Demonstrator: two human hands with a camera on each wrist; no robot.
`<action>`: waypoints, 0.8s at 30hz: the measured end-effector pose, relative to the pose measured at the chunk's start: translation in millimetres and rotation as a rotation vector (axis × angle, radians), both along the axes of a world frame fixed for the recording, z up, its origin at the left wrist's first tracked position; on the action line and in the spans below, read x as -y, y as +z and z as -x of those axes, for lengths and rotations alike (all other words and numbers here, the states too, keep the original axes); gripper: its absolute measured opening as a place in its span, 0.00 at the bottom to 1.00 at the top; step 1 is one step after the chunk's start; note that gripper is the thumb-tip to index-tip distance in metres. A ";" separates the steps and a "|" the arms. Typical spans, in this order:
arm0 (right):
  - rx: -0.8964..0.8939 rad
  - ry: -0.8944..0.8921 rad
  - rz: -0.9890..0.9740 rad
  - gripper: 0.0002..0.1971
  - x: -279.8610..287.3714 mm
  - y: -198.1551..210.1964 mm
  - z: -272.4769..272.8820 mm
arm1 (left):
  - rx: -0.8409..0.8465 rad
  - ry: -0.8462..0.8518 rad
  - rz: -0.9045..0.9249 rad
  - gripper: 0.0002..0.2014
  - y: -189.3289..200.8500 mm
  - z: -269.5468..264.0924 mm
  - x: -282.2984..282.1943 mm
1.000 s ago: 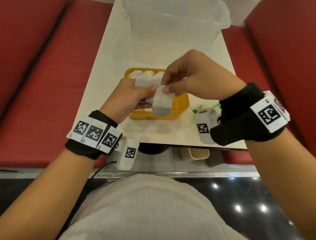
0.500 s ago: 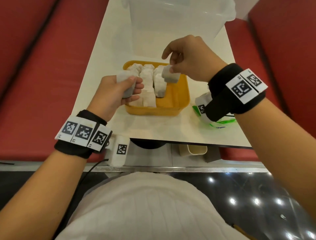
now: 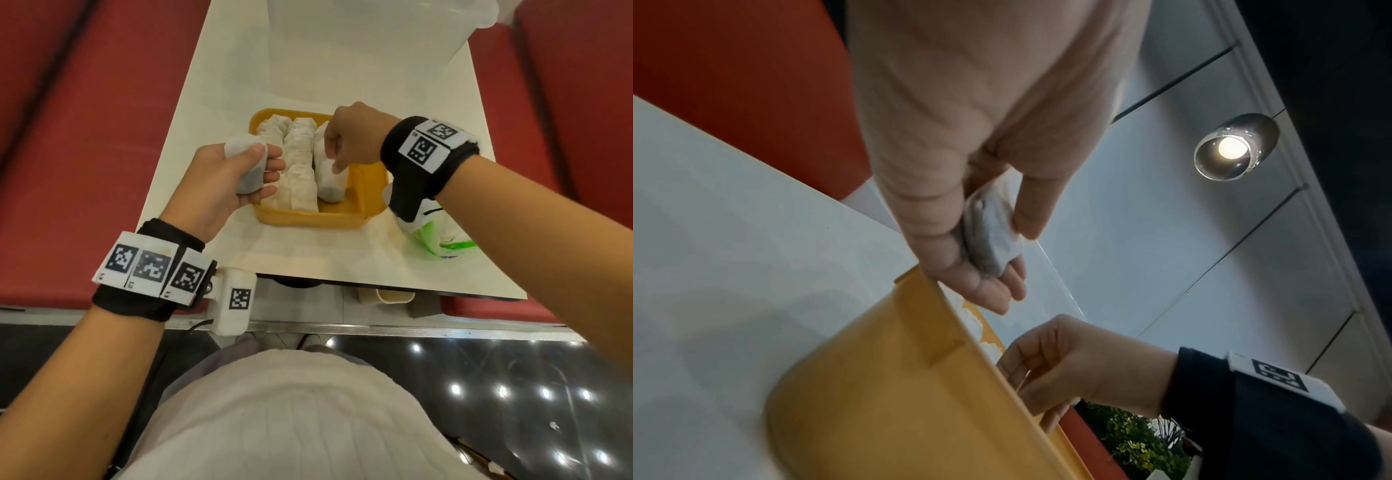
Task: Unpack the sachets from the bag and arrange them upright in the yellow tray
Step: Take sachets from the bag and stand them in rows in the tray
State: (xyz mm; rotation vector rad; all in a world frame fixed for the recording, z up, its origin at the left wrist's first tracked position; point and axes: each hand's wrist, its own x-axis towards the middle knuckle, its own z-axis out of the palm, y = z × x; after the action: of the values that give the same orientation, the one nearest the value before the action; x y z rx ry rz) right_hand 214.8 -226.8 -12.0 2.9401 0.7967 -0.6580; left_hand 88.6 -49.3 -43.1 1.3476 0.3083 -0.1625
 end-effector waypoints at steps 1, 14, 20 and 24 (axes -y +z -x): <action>-0.008 0.003 0.020 0.11 0.1 -0.6 -1.5 | 0.001 -0.002 0.008 0.12 -0.4 0.0 -0.5; 0.003 -0.033 -0.393 0.13 -7.1 37.1 4.2 | 0.055 -0.193 0.030 0.13 3.4 -7.5 5.1; -0.018 0.101 -0.465 0.14 -24.4 51.7 33.0 | 0.104 -0.219 0.031 0.11 8.9 -10.4 18.0; -0.026 0.060 -0.534 0.08 -16.9 51.7 33.1 | 0.123 -0.215 0.026 0.11 10.9 -10.1 18.1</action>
State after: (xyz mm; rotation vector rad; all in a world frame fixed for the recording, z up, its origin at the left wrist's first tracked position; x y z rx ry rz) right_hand 181.7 -210.0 39.7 3.3544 1.2271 -0.5485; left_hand 98.7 -67.4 -32.2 1.3569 0.0567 -0.2607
